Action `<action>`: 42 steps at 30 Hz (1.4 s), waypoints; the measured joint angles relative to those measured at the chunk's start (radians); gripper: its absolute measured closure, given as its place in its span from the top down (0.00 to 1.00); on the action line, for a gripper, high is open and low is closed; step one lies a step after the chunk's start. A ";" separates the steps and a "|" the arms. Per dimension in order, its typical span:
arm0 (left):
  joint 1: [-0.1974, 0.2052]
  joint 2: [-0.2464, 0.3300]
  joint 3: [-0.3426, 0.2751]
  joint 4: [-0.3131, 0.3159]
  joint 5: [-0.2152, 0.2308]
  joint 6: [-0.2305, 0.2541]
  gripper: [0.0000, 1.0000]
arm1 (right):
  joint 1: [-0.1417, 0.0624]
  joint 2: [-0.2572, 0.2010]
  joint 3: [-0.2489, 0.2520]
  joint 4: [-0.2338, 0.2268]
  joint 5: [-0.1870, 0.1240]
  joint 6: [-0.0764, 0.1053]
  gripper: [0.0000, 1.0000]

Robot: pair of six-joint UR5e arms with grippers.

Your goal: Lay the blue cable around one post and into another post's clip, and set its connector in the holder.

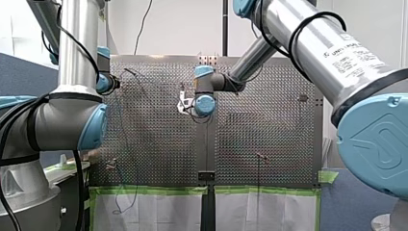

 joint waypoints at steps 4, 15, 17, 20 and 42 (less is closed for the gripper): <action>-0.001 0.000 0.000 0.000 -0.001 0.000 1.00 | -0.013 0.001 0.041 -0.041 0.036 0.010 0.00; -0.005 0.000 0.000 0.000 -0.001 -0.001 1.00 | -0.059 0.003 0.153 -0.153 0.147 0.023 0.00; -0.005 0.000 0.000 0.000 -0.001 -0.001 1.00 | -0.076 0.004 0.172 -0.172 0.166 0.031 0.00; -0.006 0.000 0.000 0.000 0.000 -0.001 1.00 | -0.102 0.005 0.205 -0.204 0.199 0.049 0.00; 0.004 0.000 0.000 0.003 -0.008 -0.001 1.00 | -0.132 0.193 0.433 -0.433 0.277 0.172 0.00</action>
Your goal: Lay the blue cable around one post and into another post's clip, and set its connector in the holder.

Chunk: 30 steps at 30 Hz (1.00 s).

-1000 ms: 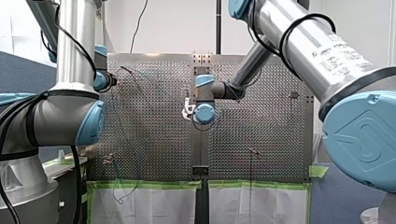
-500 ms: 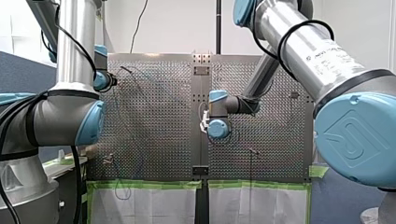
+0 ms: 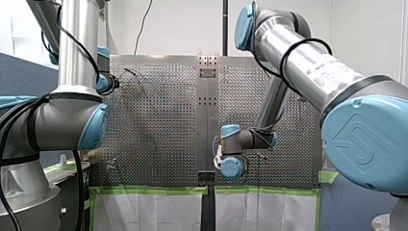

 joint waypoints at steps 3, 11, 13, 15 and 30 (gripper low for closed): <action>0.001 0.000 0.000 -0.002 -0.003 0.003 1.00 | -0.010 0.030 0.030 -0.030 0.001 0.001 0.00; -0.004 0.000 0.000 -0.003 -0.005 0.006 1.00 | -0.065 0.099 0.111 -0.111 -0.020 0.016 0.00; -0.005 0.000 0.000 -0.003 -0.006 0.001 1.00 | -0.085 0.104 0.133 -0.133 -0.038 0.011 0.00; -0.006 0.000 0.000 -0.003 -0.012 -0.002 1.00 | -0.106 0.105 0.153 -0.153 -0.057 -0.003 0.00; -0.016 0.000 0.000 -0.024 -0.043 0.002 1.00 | -0.267 0.095 0.315 -0.315 -0.218 0.002 0.00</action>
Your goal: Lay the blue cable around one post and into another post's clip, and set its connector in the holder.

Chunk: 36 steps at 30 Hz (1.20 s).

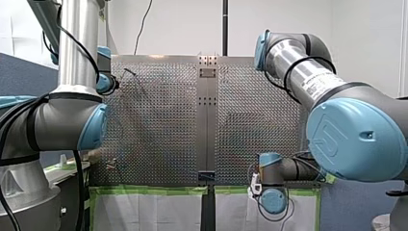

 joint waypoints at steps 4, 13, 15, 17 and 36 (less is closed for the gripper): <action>-0.005 0.000 0.000 -0.002 0.000 0.003 1.00 | -0.041 -0.001 0.040 -0.041 -0.041 0.003 0.00; -0.014 0.000 0.000 -0.007 0.000 0.011 1.00 | -0.136 -0.002 0.001 -0.136 -0.136 -0.009 0.00; -0.016 0.000 0.000 -0.007 0.000 0.013 1.00 | -0.159 -0.005 -0.021 -0.159 -0.159 -0.013 0.00; -0.018 0.000 0.000 -0.007 0.000 0.014 1.00 | -0.178 -0.012 -0.036 -0.178 -0.178 -0.015 0.00; -0.025 0.000 0.000 -0.007 0.001 0.015 1.00 | -0.379 -0.098 -0.093 -0.186 -0.379 -0.037 0.00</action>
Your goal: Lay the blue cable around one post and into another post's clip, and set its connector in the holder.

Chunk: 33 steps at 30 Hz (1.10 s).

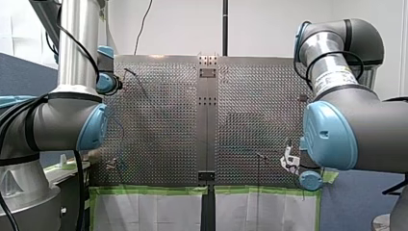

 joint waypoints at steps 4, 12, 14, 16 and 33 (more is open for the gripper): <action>0.000 0.000 0.000 0.000 0.000 0.000 1.00 | -0.042 0.018 -0.007 0.007 -0.042 -0.011 0.00; 0.000 0.000 0.000 0.000 0.000 0.001 1.00 | -0.058 0.044 -0.035 0.039 -0.129 -0.080 0.00; -0.001 0.000 0.000 0.000 0.000 0.001 1.00 | -0.054 0.044 -0.049 0.055 -0.147 -0.098 0.00; -0.001 0.000 0.000 0.000 0.000 0.001 1.00 | -0.046 0.045 -0.061 0.075 -0.169 -0.120 0.00; -0.011 0.000 0.000 -0.005 -0.001 0.010 1.00 | -0.023 0.045 -0.082 0.189 -0.328 -0.233 0.00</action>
